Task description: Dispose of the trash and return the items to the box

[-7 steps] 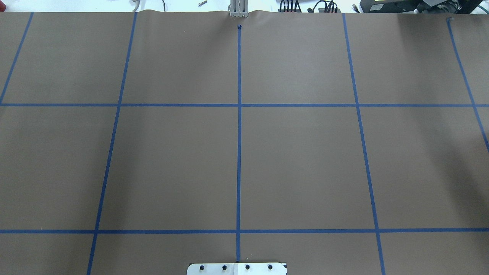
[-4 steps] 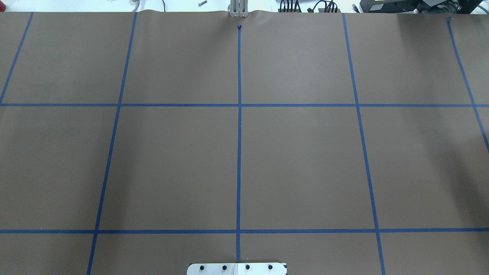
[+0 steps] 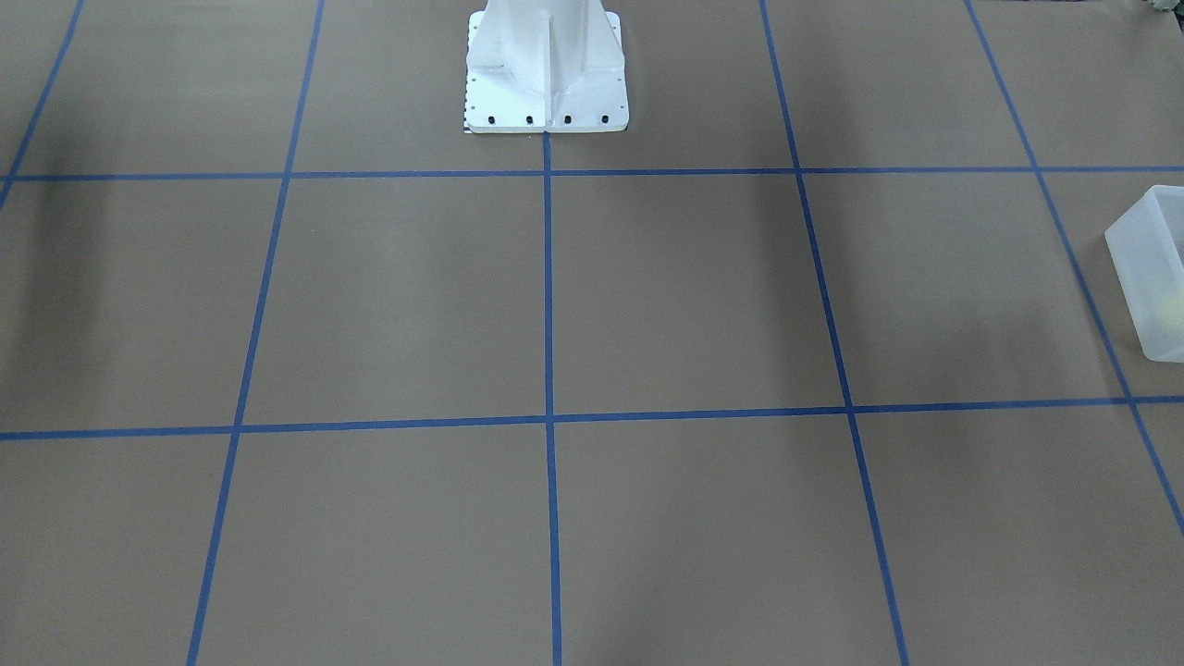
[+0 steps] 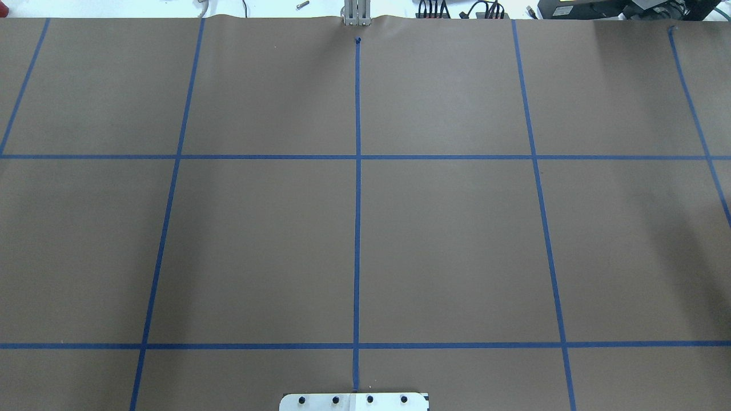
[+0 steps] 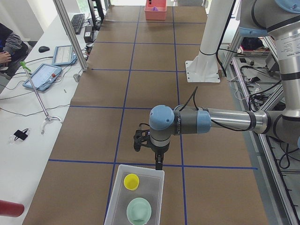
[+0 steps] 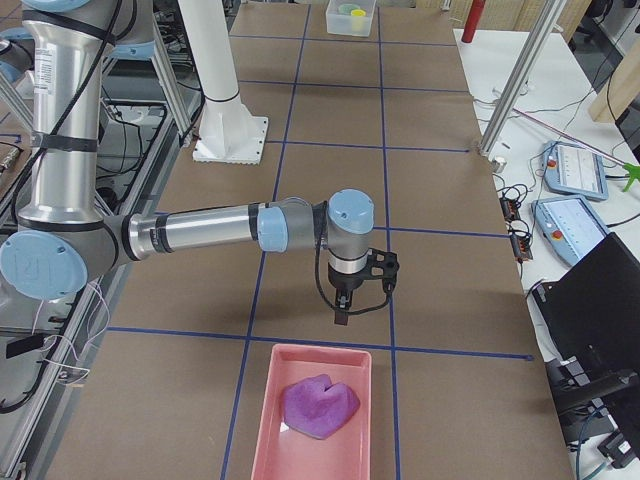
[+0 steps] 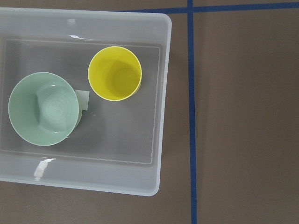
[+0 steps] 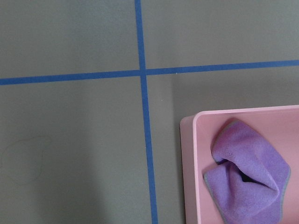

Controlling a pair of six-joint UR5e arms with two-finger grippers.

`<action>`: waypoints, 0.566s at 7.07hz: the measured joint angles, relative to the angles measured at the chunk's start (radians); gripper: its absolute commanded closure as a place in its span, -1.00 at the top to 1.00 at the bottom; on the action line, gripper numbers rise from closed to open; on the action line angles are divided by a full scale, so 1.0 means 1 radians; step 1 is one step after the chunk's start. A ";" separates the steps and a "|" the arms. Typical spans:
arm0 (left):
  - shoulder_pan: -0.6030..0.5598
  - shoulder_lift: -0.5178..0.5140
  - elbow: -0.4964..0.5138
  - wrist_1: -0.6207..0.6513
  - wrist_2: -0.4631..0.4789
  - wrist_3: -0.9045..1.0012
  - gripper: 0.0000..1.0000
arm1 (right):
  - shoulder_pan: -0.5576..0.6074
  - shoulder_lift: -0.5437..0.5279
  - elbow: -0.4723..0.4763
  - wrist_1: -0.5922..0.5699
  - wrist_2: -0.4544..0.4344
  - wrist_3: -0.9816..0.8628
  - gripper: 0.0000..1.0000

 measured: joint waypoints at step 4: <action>0.000 0.007 -0.007 -0.001 0.000 0.000 0.96 | -0.002 -0.027 0.006 0.005 0.008 -0.019 1.00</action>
